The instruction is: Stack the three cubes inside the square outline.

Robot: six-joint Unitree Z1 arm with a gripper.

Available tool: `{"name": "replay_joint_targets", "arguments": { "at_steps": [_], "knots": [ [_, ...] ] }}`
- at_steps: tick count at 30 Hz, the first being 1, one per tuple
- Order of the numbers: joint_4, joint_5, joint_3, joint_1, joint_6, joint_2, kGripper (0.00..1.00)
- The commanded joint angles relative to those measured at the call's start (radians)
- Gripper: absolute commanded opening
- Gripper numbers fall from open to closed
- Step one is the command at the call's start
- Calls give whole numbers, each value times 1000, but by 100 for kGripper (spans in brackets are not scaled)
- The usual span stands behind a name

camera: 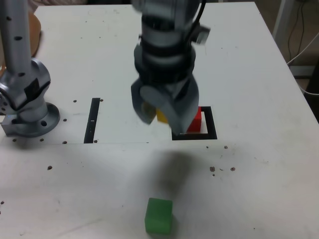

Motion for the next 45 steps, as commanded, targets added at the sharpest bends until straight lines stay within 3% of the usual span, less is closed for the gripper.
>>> {"name": "replay_joint_targets", "arguments": {
  "at_steps": [1,6,20,31,45],
  "knots": [
    [60,3,-66,22,-29,2,8],
    [106,11,-128,70,-89,7,6],
    [93,32,-133,132,-154,88,6],
    [96,-7,-171,168,-172,181,6],
    [91,-40,-185,225,-174,211,7]
  ]
}}
